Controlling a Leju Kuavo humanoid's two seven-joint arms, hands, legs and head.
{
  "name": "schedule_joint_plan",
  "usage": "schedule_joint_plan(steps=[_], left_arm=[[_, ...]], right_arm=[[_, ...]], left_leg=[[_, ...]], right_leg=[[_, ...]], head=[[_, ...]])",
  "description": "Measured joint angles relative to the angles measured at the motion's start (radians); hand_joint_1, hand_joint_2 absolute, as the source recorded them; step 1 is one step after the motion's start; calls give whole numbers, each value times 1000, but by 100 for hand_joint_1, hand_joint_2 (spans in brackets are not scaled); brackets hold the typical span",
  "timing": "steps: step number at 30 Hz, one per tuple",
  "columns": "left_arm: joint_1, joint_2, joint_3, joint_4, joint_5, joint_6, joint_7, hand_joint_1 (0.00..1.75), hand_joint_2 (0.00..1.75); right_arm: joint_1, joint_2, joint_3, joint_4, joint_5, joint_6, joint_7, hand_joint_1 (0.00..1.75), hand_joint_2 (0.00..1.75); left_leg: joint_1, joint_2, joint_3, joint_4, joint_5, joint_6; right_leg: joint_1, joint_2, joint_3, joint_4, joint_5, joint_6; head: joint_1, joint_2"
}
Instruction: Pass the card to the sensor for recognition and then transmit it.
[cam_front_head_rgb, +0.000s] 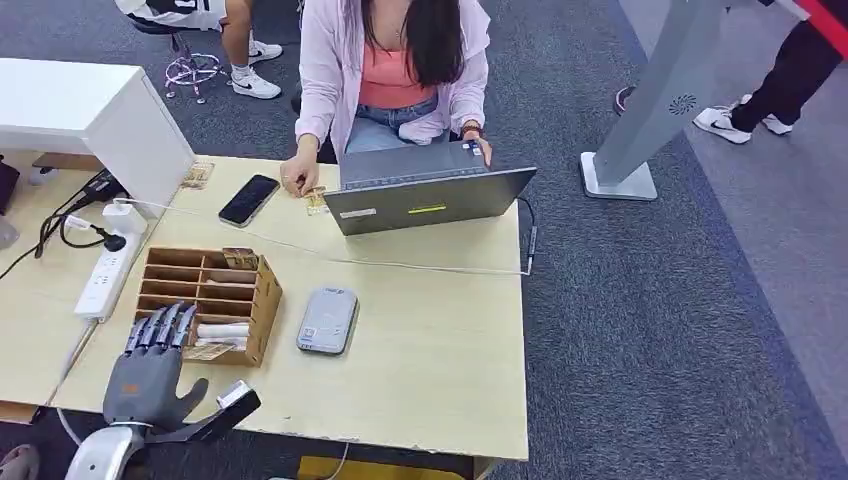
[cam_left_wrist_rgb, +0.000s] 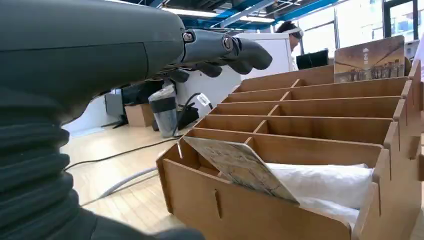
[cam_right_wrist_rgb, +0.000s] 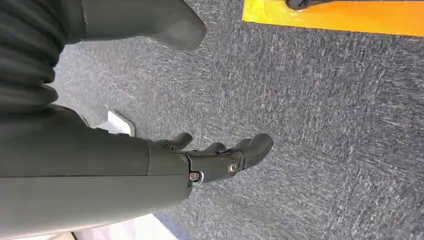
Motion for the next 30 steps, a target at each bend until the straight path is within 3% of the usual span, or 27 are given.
schedule_joint_plan(steps=[30], left_arm=[[0,8,0,3,5,-5,-26,175,175]], right_arm=[[0,0,-21,0,4,1,3,0,175]], left_leg=[[0,0,0,0,0,0]], right_leg=[[0,0,0,0,0,0]], head=[[0,0]])
